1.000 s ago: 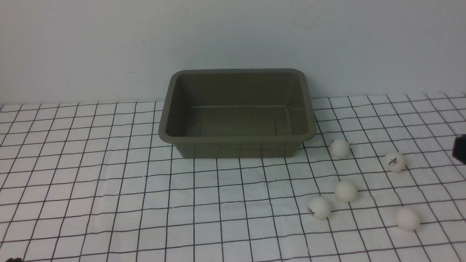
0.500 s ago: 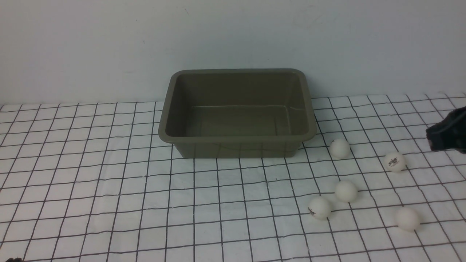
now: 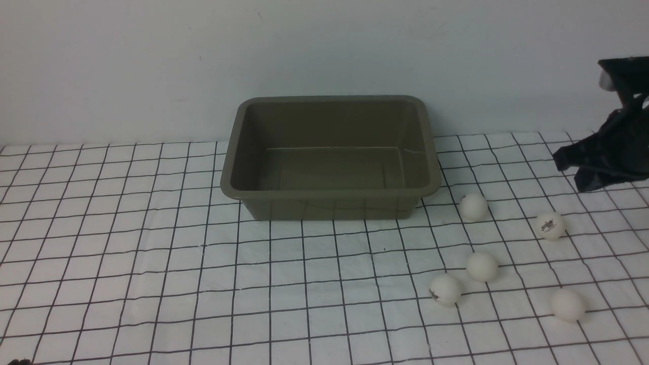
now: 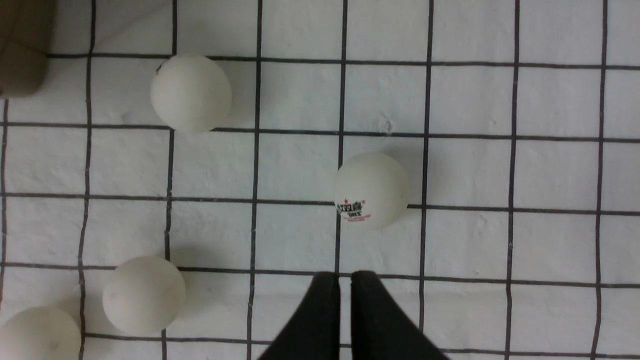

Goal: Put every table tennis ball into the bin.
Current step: Use the right arm to clamp the table tennis ball closest to it

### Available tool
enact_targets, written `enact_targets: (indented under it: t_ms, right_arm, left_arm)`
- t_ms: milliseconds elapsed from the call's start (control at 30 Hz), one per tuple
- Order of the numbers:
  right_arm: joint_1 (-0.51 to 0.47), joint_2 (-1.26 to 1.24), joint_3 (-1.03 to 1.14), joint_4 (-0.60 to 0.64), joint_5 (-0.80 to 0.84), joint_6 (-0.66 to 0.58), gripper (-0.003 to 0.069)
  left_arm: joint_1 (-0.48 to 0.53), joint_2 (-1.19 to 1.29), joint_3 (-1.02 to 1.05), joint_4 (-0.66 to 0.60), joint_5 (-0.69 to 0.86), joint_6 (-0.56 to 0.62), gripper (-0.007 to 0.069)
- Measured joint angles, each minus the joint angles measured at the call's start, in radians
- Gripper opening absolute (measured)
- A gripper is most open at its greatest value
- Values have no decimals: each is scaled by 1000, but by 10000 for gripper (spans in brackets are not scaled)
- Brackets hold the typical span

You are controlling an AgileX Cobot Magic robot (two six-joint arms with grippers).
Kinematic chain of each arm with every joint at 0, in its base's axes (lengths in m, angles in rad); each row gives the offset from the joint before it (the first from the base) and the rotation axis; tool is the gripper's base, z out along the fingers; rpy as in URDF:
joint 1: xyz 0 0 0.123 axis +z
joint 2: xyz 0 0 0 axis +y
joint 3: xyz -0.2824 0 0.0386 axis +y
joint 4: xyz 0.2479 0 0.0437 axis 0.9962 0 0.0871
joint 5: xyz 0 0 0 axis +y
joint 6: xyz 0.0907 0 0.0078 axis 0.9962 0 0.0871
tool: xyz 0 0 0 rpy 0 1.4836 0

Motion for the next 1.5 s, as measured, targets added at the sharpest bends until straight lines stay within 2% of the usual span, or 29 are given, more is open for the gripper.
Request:
enact_targets:
  t_ms: [200, 333, 400, 467, 567, 700, 833, 1500]
  right_arm:
    - [0, 55, -90, 0, 40, 1, 149]
    - [0, 91, -145, -1, 68, 1, 304]
    - [0, 95, -148, -1, 70, 1, 335]
    - [0, 111, -151, -7, 78, 1, 424]
    - [0, 134, -155, -16, 82, 2, 503]
    - [0, 181, -155, -26, 79, 8, 567]
    - [0, 247, -155, -56, 64, 27, 584]
    - [0, 431, -217, -75, 27, 38, 582]
  left_arm:
    - [0, 0, 0, 0, 0, 0, -4]
    - [0, 0, 0, 0, 0, 0, -4]
    - [0, 0, 0, 0, 0, 0, -4]
    - [0, 0, 0, 0, 0, 0, -4]
    - [0, 0, 0, 0, 0, 0, -4]
    - [0, 0, 0, 0, 0, 0, -4]
    - [0, 0, 0, 0, 0, 0, -4]
    - [0, 0, 0, 0, 0, 0, -4]
